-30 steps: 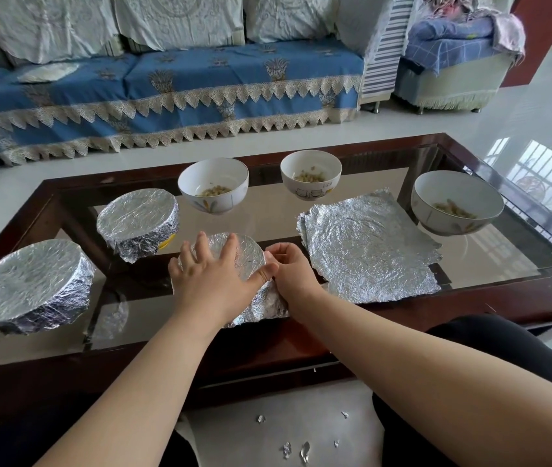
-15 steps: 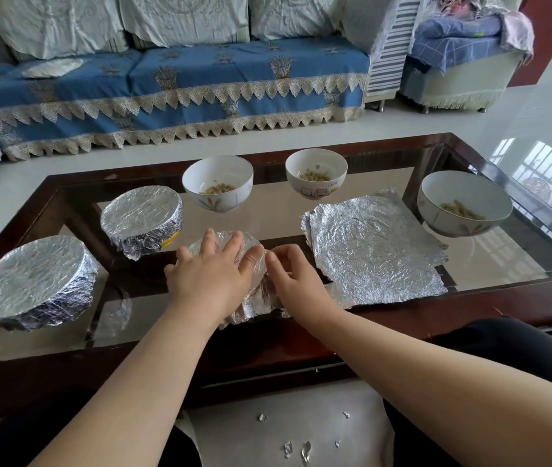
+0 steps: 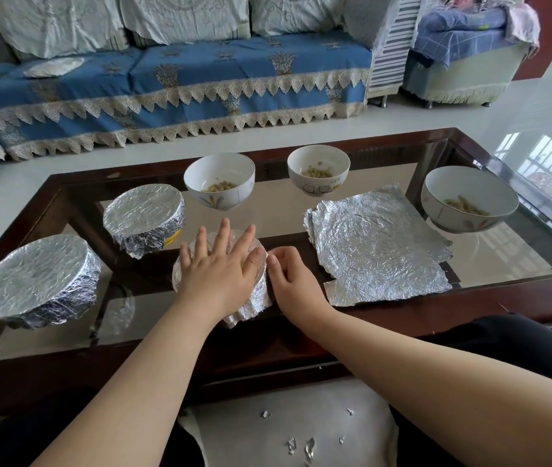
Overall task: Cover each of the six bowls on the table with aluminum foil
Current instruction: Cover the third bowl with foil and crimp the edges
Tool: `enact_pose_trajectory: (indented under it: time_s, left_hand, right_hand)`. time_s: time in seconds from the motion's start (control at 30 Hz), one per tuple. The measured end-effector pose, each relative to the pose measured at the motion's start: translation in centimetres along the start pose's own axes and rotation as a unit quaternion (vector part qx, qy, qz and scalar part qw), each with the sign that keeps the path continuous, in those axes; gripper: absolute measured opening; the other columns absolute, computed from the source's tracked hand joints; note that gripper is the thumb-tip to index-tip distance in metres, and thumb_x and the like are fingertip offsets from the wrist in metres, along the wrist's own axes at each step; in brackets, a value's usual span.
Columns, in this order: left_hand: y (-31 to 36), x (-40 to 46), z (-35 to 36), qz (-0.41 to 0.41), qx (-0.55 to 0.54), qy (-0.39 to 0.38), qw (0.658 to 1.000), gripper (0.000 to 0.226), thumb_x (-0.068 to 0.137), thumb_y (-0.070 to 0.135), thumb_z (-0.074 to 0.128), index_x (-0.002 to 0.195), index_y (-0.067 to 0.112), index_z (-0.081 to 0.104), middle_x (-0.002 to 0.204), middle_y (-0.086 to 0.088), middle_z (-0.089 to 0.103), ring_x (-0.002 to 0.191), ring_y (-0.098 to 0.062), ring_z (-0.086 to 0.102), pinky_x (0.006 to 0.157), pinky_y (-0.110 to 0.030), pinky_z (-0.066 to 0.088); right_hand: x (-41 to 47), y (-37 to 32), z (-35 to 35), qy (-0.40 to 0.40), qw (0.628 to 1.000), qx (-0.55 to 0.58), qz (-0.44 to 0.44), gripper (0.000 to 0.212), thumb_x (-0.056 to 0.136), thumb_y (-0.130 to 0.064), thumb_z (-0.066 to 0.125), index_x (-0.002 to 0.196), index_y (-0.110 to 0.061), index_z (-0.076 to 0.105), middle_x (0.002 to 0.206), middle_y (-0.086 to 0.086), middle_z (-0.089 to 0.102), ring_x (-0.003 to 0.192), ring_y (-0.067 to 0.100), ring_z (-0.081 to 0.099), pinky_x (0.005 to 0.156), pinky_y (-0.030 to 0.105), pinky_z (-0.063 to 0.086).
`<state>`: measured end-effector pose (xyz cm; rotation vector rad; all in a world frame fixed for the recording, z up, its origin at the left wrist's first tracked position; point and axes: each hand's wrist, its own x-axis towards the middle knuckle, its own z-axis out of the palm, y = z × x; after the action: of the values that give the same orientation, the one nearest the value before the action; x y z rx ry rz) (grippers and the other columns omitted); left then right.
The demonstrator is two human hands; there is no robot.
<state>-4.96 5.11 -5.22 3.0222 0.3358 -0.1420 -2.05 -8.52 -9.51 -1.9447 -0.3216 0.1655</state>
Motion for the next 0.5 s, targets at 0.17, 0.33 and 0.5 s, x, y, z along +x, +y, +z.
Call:
enact_pose_trajectory:
  time_s: [0.17,0.33,0.5]
  left_hand:
    - [0.15,-0.03,-0.01,-0.006,-0.006,0.001,1.0,0.057,0.099,0.063,0.006,0.154,0.051,-0.003,0.167,0.005,-0.011,0.152,-0.031,-0.01,0.12,-0.055,-0.005]
    - [0.11,0.03,0.01,-0.006,-0.002,0.001,1.0,0.057,0.099,0.063,0.006,0.154,0.051,-0.003,0.167,0.006,-0.01,0.153,-0.031,-0.009,0.12,-0.054,-0.005]
    - [0.11,0.05,0.04,-0.005,-0.002,0.003,1.0,0.057,0.099,0.062,0.005,0.154,0.051,-0.003,0.167,0.006,-0.01,0.153,-0.031,-0.009,0.12,-0.054,-0.005]
  right_hand:
    - [0.12,-0.23,-0.07,-0.016,0.999,0.0,-0.029,0.037,0.103,-0.031,0.039,0.137,-0.02,0.049,0.118,-0.004,0.066,0.11,0.009,0.057,0.093,0.022,0.041]
    - [0.16,-0.47,-0.24,-0.035,0.997,0.046,-0.049,0.033,0.104,-0.022,0.037,0.128,-0.019,0.061,0.104,-0.012,0.065,0.097,-0.004,0.055,0.084,0.011,0.04]
    - [0.36,-0.37,-0.19,-0.036,0.996,0.076,-0.023,0.033,0.104,-0.023,0.039,0.127,-0.014,0.061,0.114,-0.01,0.063,0.109,-0.001,0.052,0.088,0.003,0.035]
